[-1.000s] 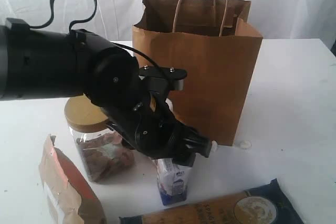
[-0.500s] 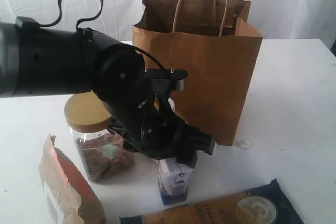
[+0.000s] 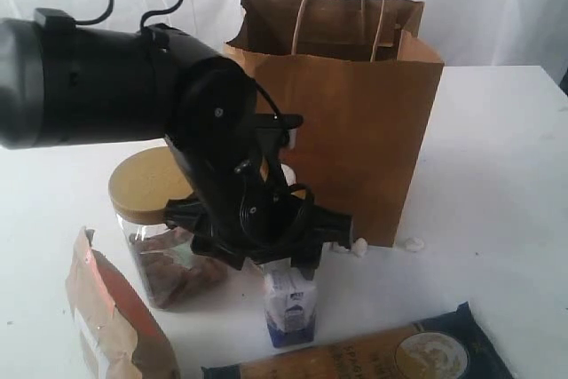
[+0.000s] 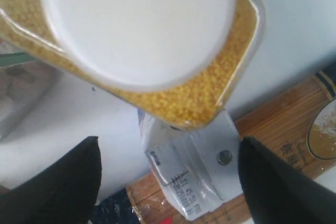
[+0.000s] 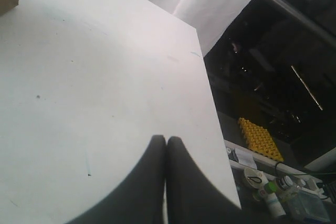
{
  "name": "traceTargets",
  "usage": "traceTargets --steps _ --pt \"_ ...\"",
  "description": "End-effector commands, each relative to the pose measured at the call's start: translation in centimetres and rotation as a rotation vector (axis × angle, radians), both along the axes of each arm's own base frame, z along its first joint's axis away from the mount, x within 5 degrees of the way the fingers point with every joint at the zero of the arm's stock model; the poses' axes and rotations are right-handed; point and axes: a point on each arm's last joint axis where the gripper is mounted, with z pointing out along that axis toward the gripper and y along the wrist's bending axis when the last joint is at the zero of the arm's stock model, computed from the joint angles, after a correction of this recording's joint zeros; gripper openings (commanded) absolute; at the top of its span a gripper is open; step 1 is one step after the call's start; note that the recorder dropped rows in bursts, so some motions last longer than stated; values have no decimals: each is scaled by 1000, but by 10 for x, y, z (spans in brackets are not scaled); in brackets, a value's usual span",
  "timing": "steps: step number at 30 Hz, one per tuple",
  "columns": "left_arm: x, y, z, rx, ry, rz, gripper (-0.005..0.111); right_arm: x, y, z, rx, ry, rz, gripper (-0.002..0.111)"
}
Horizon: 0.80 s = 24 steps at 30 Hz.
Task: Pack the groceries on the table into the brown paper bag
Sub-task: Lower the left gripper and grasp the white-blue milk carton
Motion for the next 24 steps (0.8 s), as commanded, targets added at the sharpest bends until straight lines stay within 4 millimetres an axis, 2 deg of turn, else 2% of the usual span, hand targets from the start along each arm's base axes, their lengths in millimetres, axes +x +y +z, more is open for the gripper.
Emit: traceTargets --steps 1,15,24 --pt "3 1 -9 39 -7 13 74 0 0 0 -6 -5 0 0" --pt "1 -7 -7 -65 41 53 74 0 0 0 -2 -6 -1 0" --pt "-2 -8 -7 -72 71 51 74 0 0 0 -2 -6 -1 0"
